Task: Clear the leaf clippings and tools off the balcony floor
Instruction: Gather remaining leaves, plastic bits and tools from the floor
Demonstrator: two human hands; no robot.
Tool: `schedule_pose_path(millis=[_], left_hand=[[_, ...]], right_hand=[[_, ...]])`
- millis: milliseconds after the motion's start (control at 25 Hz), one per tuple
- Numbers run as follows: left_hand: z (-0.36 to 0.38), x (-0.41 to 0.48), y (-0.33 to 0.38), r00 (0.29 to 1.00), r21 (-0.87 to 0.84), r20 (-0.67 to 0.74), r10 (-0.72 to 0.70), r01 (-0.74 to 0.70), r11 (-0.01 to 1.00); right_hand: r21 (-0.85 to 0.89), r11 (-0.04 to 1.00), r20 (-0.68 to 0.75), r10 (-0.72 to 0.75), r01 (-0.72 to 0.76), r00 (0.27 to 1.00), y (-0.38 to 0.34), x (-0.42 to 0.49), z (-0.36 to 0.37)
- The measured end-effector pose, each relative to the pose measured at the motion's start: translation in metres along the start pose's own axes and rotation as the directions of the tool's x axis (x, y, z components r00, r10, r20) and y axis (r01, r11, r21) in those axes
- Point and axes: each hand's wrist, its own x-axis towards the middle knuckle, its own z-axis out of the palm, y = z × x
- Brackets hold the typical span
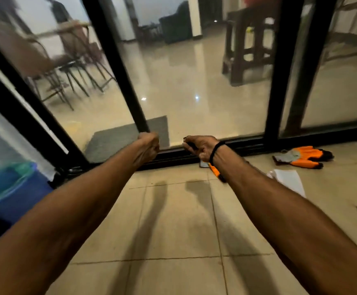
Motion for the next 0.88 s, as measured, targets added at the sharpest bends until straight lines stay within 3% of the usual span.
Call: schedule_pose_path(millis=[120, 240, 360, 520, 720, 880], left_hand=[[-0.071, 0.026, -0.003, 0.996, -0.121, -0.072, -0.057, 0.048, 0.991], [-0.148, 0.052, -0.006, 0.991, -0.09, -0.127, 0.045, -0.057, 0.994], [-0.229, 0.086, -0.004, 0.944, -0.095, -0.309, 0.116, -0.152, 0.984], [-0.346, 0.105, -0.001, 0.885, -0.059, -0.413, 0.213, -0.259, 0.964], [-0.494, 0.121, -0.023, 0.81, -0.125, -0.575, 0.113, -0.223, 0.967], [-0.568, 0.134, -0.06, 0.793, -0.326, -0.598, -0.111, -0.114, 0.938]], right_hand=[[-0.07, 0.996, 0.064, 0.055, -0.051, 0.996, 0.026, -0.001, 0.076], [-0.181, 0.98, 0.082, 0.103, -0.087, 0.991, 0.055, 0.012, 0.149], [-0.267, 0.955, 0.138, 0.168, -0.127, 0.976, 0.09, 0.028, 0.228], [-0.284, 0.942, 0.192, 0.24, -0.18, 0.952, 0.151, 0.045, 0.34], [-0.323, 0.922, 0.343, 0.325, -0.214, 0.882, 0.227, 0.041, 0.473], [-0.414, 0.898, 0.348, 0.309, -0.151, 0.885, 0.28, 0.047, 0.554]])
